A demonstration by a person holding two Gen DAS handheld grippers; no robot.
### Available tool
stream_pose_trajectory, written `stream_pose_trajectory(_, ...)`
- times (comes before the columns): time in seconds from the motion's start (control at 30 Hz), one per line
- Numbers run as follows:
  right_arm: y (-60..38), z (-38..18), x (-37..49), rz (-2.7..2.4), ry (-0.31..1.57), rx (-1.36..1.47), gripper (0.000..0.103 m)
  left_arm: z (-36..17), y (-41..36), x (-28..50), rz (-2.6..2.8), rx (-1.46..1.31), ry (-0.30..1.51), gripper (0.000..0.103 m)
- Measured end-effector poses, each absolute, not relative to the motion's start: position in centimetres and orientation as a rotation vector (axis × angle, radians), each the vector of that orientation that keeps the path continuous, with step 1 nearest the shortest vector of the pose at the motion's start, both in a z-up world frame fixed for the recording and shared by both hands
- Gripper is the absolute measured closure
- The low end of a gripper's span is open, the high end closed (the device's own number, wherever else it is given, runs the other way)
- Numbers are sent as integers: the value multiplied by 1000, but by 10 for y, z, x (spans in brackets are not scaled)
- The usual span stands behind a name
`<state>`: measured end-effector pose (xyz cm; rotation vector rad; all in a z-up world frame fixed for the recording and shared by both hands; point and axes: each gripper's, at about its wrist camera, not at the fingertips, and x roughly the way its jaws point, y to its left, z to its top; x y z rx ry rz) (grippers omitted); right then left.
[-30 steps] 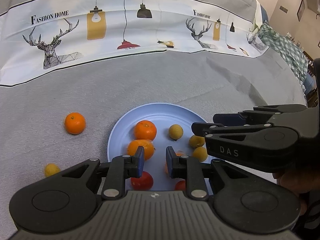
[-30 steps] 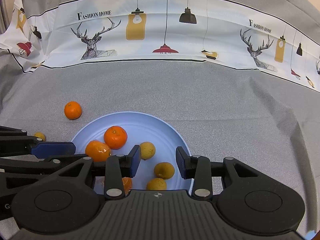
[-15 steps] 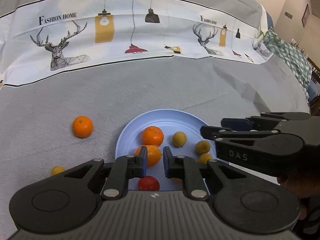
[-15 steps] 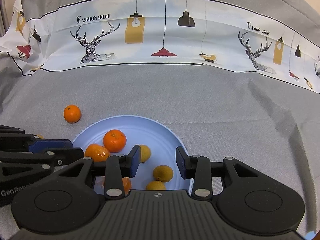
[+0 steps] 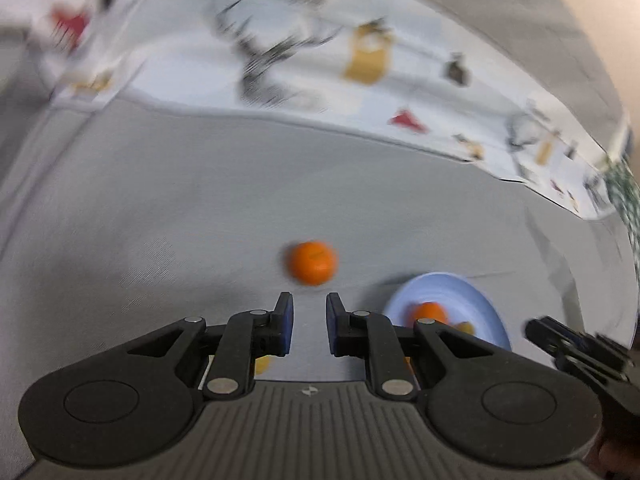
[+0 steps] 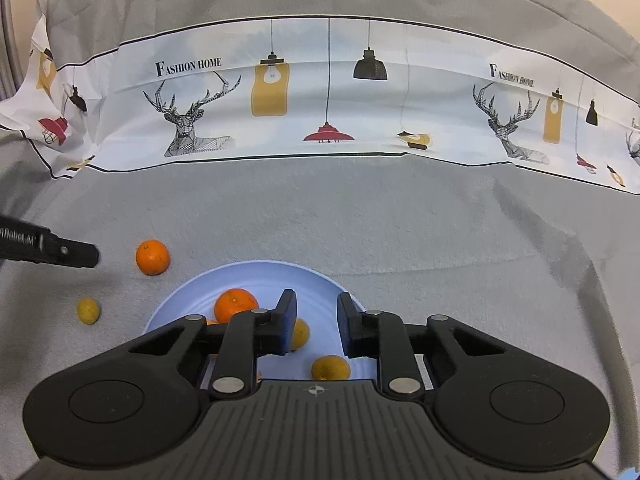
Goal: Organize fruits
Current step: 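Move both open tools back to the remaining fruit, then grasp a yellow lime with the left tool while the right tool grips a tangerine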
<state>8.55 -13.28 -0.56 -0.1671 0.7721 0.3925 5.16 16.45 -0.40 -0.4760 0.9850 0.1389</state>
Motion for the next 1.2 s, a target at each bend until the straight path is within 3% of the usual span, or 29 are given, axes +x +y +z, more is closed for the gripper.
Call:
stream_pose_trajectory(0.07, -131, -5, 86, 404, 777, -157, 80, -12, 174, 53, 162, -489, 1031, 85)
stream_pose_trajectory(0.2, -121, -4, 86, 426, 773, -142, 80, -15, 178, 54, 197, -464, 1045, 75)
stream_pose_trajectory(0.6, -72, -2, 84, 515, 759, -97, 78, -42, 164, 61, 196, -365, 1134, 73)
stream_pose_trajectory(0.8, -32, -8, 93, 566, 780, -84, 75, -47, 156, 63, 166, -337, 1147, 76)
stream_pose_trajectory(1.2, 39, -36, 123, 560, 821, -145, 52, -35, 196, 47, 397, -363, 1078, 77)
